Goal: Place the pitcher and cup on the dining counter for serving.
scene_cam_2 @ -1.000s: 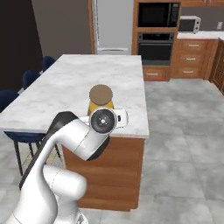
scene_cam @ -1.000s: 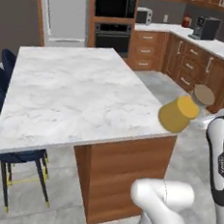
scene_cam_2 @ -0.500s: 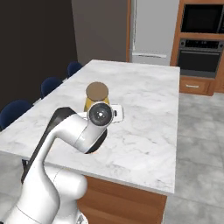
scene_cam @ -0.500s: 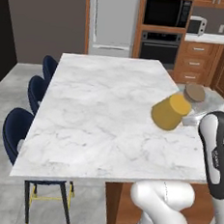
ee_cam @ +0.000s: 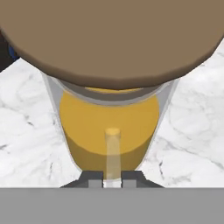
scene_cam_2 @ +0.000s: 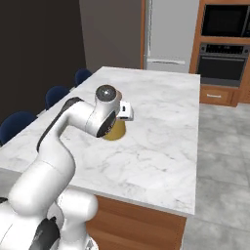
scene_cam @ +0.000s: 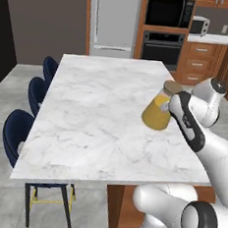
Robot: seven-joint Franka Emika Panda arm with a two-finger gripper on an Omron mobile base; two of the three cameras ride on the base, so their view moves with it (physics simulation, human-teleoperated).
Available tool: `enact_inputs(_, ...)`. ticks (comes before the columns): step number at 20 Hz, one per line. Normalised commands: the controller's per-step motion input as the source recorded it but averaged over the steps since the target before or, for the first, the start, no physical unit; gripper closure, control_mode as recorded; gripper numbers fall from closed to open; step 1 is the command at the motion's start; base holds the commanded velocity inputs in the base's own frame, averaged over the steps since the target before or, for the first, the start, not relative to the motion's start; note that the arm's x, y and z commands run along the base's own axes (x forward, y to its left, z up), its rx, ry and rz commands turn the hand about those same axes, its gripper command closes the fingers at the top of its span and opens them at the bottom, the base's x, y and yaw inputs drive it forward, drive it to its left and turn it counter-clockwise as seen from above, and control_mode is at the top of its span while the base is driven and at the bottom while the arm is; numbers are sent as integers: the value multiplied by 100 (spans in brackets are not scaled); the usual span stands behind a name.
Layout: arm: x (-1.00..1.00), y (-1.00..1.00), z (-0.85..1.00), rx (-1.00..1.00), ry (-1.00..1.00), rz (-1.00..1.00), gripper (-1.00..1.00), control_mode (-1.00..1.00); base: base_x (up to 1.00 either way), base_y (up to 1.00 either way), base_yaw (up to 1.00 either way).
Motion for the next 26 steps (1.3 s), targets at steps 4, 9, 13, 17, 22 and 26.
enact_inputs(4,100,15,-38,0,9,-4,100,-100,0,0,0)
enact_inputs(9,100,1,-48,5,0,-1,100,-100,0,0,0)
enact_inputs(13,100,3,-51,3,0,-3,100,-100,0,0,0)
enact_inputs(17,100,8,-42,-1,2,-3,100,-100,0,0,0)
enact_inputs(22,43,15,-59,-1,7,0,100,-100,0,0,0)
enact_inputs(26,1,12,-56,0,5,0,100,-100,0,0,0)
